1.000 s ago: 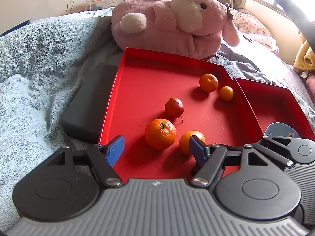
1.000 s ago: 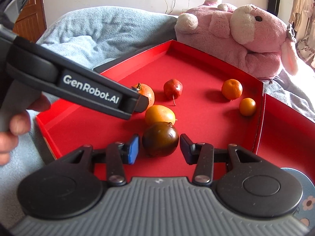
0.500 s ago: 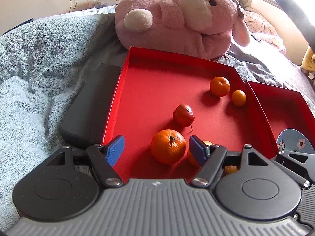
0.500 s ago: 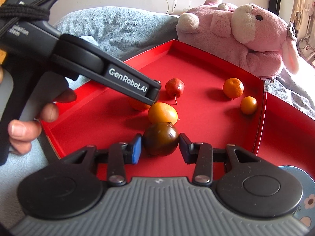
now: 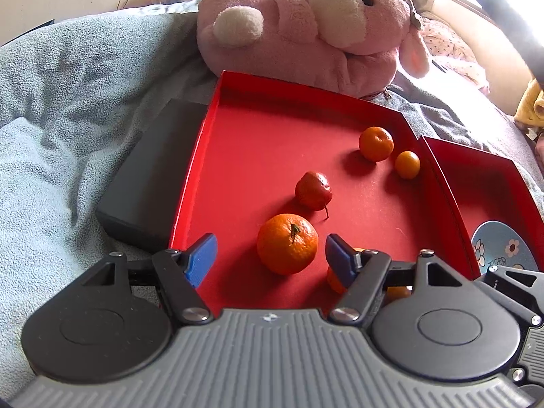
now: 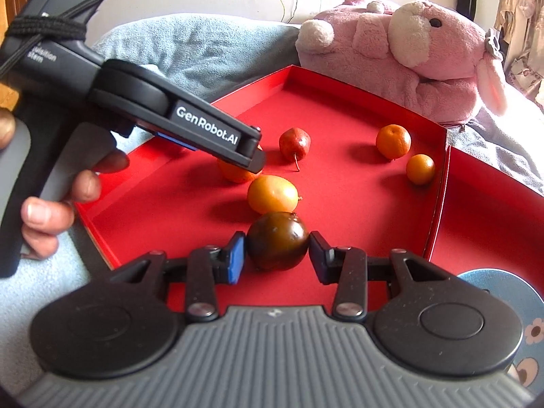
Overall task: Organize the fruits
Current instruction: 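Grasp the large tangerine with the left tool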
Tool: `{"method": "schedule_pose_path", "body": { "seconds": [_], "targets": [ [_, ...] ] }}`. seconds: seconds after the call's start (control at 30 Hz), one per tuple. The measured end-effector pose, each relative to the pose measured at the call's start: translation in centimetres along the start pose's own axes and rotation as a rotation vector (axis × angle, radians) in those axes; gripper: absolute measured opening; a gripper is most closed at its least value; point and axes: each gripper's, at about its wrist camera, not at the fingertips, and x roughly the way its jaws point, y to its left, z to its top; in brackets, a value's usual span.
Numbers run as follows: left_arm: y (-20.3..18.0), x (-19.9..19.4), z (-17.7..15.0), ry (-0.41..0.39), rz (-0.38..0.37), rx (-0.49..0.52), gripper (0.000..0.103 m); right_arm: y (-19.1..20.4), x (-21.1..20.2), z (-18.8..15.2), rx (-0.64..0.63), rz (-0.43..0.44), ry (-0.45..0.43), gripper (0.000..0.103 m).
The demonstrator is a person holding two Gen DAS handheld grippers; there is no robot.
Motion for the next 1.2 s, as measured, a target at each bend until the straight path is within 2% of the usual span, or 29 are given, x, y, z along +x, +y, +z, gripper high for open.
{"method": "schedule_pose_path", "body": {
  "seconds": [0.13, 0.2, 0.53, 0.8, 1.2],
  "targets": [
    [-0.9, 0.1, -0.3, 0.004, -0.002, 0.048, 0.074, 0.0, -0.8, -0.2, 0.013, 0.002, -0.009, 0.044],
    [-1.1, 0.5, -0.3, 0.023, 0.0, 0.058, 0.067, 0.1, -1.1, -0.4, 0.013, 0.0, -0.011, 0.044],
    [-1.4, 0.4, -0.5, 0.008, 0.01, 0.08, 0.046, 0.4, -1.6, -1.0, 0.013, -0.016, 0.003, 0.044],
    [-2.1, -0.1, -1.1, -0.012, 0.04, 0.12, 0.045, 0.6, -2.6, -1.2, 0.011, -0.031, 0.002, 0.044],
    [-2.0, -1.2, -1.7, -0.037, 0.05, 0.111, 0.045, 0.8, -3.9, -1.4, 0.008, -0.051, -0.005, 0.044]
  ]
}}
